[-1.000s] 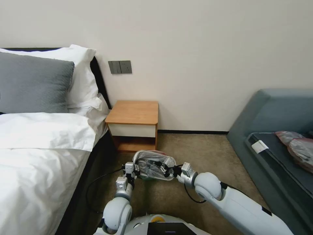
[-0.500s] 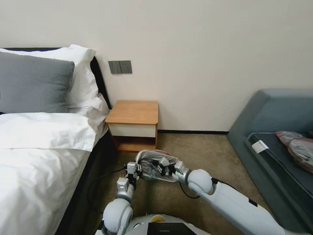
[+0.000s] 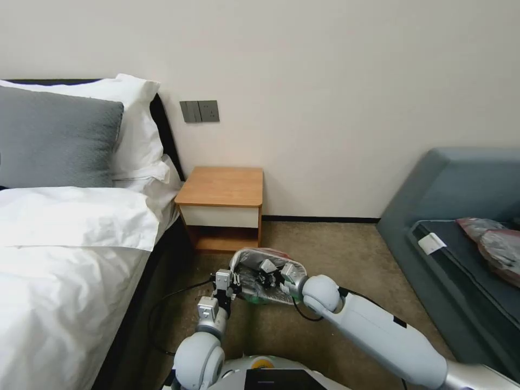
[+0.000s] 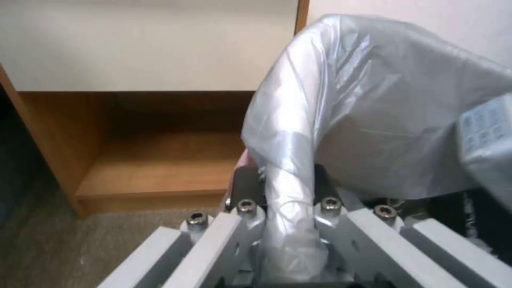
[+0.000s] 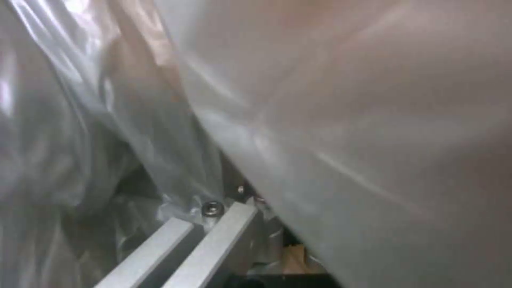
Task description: Pick up the garbage bag from the table and place it over the trash can.
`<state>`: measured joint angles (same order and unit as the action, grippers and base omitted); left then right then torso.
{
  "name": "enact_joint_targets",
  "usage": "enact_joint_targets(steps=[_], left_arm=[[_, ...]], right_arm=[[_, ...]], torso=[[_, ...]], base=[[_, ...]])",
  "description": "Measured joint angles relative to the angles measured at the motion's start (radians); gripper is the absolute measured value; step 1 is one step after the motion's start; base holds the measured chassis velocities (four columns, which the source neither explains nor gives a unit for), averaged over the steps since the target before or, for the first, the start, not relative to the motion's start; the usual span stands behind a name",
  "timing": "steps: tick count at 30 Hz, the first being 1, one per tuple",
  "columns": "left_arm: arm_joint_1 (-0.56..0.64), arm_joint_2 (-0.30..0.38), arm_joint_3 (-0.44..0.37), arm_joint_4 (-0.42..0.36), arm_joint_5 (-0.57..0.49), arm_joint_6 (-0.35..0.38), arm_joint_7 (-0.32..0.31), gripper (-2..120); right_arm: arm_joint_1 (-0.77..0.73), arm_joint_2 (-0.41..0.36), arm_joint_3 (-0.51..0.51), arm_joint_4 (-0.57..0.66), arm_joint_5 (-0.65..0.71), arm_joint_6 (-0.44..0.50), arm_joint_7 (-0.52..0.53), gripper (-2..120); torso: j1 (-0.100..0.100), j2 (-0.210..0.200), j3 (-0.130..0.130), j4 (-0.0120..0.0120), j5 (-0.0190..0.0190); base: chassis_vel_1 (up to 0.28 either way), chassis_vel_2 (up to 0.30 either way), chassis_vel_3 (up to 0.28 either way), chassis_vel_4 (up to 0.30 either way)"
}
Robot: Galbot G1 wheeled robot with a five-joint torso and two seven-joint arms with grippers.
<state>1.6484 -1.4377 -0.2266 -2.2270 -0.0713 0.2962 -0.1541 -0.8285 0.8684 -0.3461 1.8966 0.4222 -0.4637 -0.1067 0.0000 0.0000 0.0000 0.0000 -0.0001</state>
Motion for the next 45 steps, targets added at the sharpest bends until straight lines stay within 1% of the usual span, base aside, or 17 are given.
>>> enact_joint_targets(steps=[5, 12, 16, 17, 19, 21, 27, 29, 30, 33, 34, 35, 38, 39, 41, 43, 45], left_arm=[[0.003, -0.002, 0.001, -0.005, 0.001, 0.0, -0.001, 3], [-0.001, -0.009, -0.016, -0.002, -0.011, -0.003, -0.012, 3], [-0.004, -0.012, -0.03, -0.009, -0.057, -0.003, -0.032, 3], [-0.004, -0.012, -0.03, -0.009, -0.057, -0.003, -0.032, 3], [-0.004, -0.012, -0.04, -0.014, -0.083, 0.004, -0.044, 3], [-0.006, -0.008, -0.053, -0.012, -0.108, 0.017, -0.057, 3], [-0.015, -0.005, -0.067, 0.003, -0.141, 0.035, -0.073, 3], [-0.021, -0.007, -0.077, 0.018, -0.196, 0.072, -0.091, 3], [-0.021, -0.007, -0.077, 0.018, -0.196, 0.072, -0.091, 3], [-0.024, -0.013, -0.09, 0.044, -0.25, 0.117, -0.094, 3], [-0.026, -0.014, -0.096, 0.051, -0.276, 0.134, -0.096, 3], [-0.026, -0.014, -0.096, 0.051, -0.276, 0.134, -0.096, 3], [-0.041, -0.009, -0.113, 0.082, -0.318, 0.164, -0.098, 3], [-0.041, -0.009, -0.113, 0.082, -0.318, 0.164, -0.098, 3], [-0.045, -0.004, -0.132, 0.104, -0.339, 0.172, -0.093, 3], [-0.043, -0.005, -0.146, 0.122, -0.349, 0.172, -0.079, 3], [-0.044, -0.005, -0.151, 0.13, -0.35, 0.172, -0.073, 3]], right_arm=[[0.004, 0.006, -0.008, -0.021, -0.015, 0.001, 0.001, 0], [-0.062, -0.011, 0.054, 0.048, -0.026, 0.014, 0.0, 0], [-0.183, -0.056, 0.169, 0.124, -0.036, 0.045, -0.018, 0], [-0.183, -0.056, 0.169, 0.124, -0.036, 0.045, -0.018, 0], [-0.247, -0.073, 0.238, 0.163, -0.045, 0.072, -0.029, 0], [-0.304, -0.086, 0.289, 0.209, -0.051, 0.099, -0.029, 0], [-0.373, -0.081, 0.345, 0.286, -0.059, 0.116, -0.02, 0], [-0.431, -0.058, 0.398, 0.367, -0.084, 0.126, -0.014, 0], [-0.431, -0.058, 0.398, 0.367, -0.084, 0.126, -0.014, 0], [-0.5, 0.021, 0.497, 0.42, -0.123, 0.157, 0.02, 15], [-0.517, 0.057, 0.526, 0.422, -0.133, 0.169, 0.038, 18], [-0.517, 0.057, 0.526, 0.422, -0.133, 0.169, 0.038, 18], [-0.569, 0.181, 0.611, 0.411, -0.14, 0.194, 0.107, 32], [-0.569, 0.181, 0.611, 0.411, -0.14, 0.194, 0.107, 32], [-0.603, 0.237, 0.65, 0.378, -0.145, 0.227, 0.125, 43], [-0.618, 0.266, 0.66, 0.354, -0.147, 0.244, 0.137, 52], [-0.626, 0.284, 0.669, 0.346, -0.145, 0.25, 0.145, 55]], torso=[[0.0, 0.0, 0.0, 0.0001, 0.0001], [0.0, 0.0, 0.0, 0.0002, 0.0002], [0.0, 0.0, 0.0, -0.0003, 0.0002], [0.0, 0.0, 0.0, -0.0003, 0.0002], [0.0, 0.0, 0.0, -0.0005, 0.0002], [0.0, 0.0, 0.0, -0.0001, 0.0], [0.0, 0.0, 0.0, 0.0001, 0.0], [0.0, 0.0, 0.0, 0.0, 0.0], [0.0, 0.0, 0.0, 0.0, 0.0], [0.0, 0.0, 0.0, 0.0001, 0.0], [0.0, 0.0, 0.0, 0.0001, -0.0002], [0.0, 0.0, 0.0, 0.0001, -0.0002], [0.0, 0.0, 0.0, 0.0, 0.0], [0.0, 0.0, 0.0, 0.0, 0.0], [0.0, 0.0, 0.0, -0.0003, 0.0], [0.0, 0.0, 0.0, 0.0001, 0.0001], [0.0, 0.0, 0.0, 0.0004, 0.0002]], base=[[0.0, 0.0, 0.0, 0.0], [0.0, 0.0, 0.0, 0.0], [0.0, 0.0, 0.0, 0.0], [0.0, 0.0, 0.0, 0.0], [0.0, 0.0, 0.0, 0.0], [0.0, 0.0, 0.0, 0.0], [0.0, 0.0, 0.0, 0.0], [0.0, 0.0, 0.0, 0.0], [0.0, 0.0, 0.0, 0.0], [0.0, 0.0, 0.0, 0.0], [0.0, 0.0, 0.0, 0.0], [0.0, 0.0, 0.0, 0.0], [0.0, 0.0, 0.0, 0.0], [0.0, 0.0, 0.0, 0.0], [0.0, 0.0, 0.0, 0.0], [0.0, 0.0, 0.0, 0.0], [0.0, 0.0, 0.0, 0.0]])
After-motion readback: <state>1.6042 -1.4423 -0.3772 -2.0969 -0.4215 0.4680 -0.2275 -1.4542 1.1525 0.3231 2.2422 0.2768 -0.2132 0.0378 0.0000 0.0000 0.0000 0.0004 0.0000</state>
